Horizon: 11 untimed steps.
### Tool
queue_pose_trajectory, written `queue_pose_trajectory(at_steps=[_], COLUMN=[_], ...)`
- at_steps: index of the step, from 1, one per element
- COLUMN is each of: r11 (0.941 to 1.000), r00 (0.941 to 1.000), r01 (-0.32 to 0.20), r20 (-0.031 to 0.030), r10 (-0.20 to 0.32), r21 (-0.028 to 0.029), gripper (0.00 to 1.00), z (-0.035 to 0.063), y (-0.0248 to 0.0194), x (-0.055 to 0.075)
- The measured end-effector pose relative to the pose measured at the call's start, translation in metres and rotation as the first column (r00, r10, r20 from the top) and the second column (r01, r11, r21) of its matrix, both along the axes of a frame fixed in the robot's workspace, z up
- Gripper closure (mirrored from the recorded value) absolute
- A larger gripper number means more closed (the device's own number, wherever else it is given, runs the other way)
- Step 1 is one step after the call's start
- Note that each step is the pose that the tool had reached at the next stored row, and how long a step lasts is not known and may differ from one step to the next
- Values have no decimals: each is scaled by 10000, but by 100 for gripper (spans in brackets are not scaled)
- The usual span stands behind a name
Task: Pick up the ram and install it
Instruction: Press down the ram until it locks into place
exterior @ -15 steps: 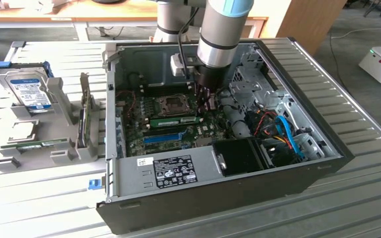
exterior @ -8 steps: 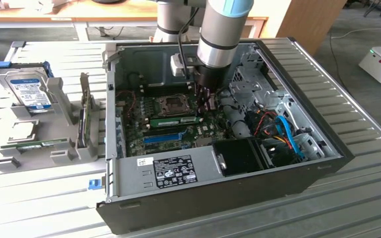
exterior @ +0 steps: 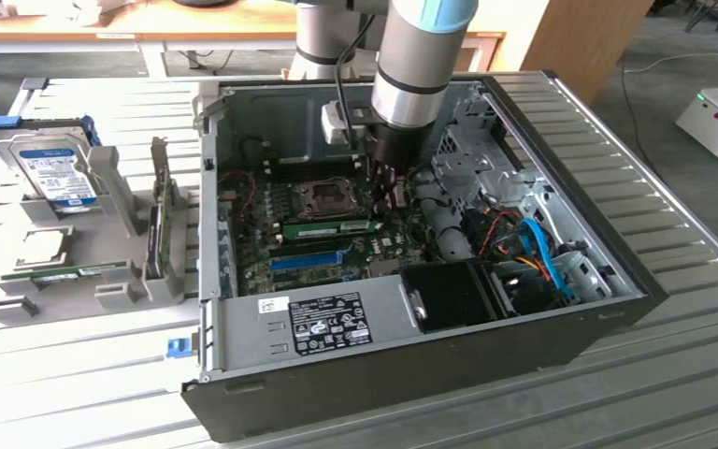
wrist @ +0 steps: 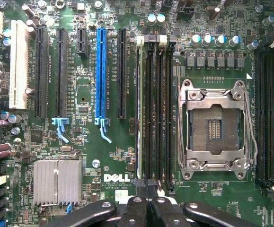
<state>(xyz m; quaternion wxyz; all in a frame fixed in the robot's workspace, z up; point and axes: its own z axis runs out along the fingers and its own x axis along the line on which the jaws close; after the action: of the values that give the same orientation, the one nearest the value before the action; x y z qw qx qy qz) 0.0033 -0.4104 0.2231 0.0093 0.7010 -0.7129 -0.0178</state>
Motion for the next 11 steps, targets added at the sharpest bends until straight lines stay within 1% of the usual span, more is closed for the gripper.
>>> queue_pose_trajectory(at_steps=[3, 11], r11=[10000, 10000], r00=[10000, 10000], r01=[1, 1], r20=[1, -2], r10=[-1, -1], r21=[4, -2], gripper=[89, 89], z=[17, 116], y=[0, -1], x=[0, 0])
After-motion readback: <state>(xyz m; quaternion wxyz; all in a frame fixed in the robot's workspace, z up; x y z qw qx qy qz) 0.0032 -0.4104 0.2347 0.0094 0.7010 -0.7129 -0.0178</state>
